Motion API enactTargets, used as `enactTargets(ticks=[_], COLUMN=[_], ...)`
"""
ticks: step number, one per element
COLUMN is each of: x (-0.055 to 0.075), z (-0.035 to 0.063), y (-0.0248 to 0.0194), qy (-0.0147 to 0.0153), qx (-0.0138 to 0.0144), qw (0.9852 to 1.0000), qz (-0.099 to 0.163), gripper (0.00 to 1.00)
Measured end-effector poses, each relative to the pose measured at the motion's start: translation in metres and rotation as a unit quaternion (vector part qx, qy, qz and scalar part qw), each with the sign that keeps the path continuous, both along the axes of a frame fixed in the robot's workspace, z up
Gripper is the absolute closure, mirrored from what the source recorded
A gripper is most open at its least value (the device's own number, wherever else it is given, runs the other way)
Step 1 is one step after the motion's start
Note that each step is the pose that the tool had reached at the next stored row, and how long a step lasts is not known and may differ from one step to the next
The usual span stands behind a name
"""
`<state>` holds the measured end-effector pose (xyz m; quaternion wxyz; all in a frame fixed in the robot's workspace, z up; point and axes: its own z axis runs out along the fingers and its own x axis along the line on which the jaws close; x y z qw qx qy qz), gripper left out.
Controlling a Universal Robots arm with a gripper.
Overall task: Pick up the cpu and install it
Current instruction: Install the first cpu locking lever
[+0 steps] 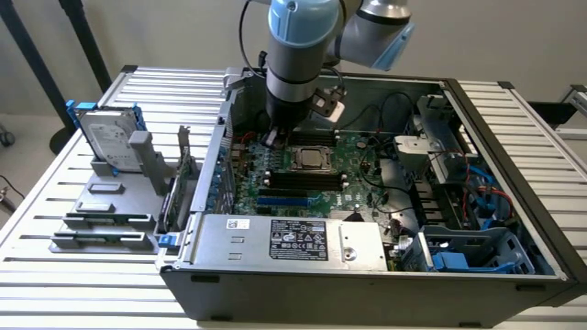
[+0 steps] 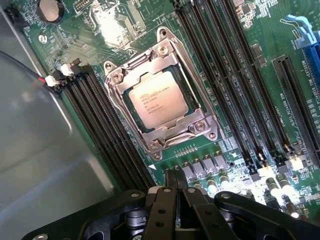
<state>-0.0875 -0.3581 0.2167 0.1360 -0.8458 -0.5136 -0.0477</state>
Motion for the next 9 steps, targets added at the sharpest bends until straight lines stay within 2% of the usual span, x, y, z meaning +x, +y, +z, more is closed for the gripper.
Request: enactTargets(ticks=[5, 9], x=[0.0, 0.0], z=[0.0014, 0.0021], y=[0.0, 0.0], qy=[-0.0065, -0.0136], qx=[-0.0052, -0.0077], qw=[0.9997, 0.999], qz=[0.023, 0.042], gripper=[0.89, 0.89])
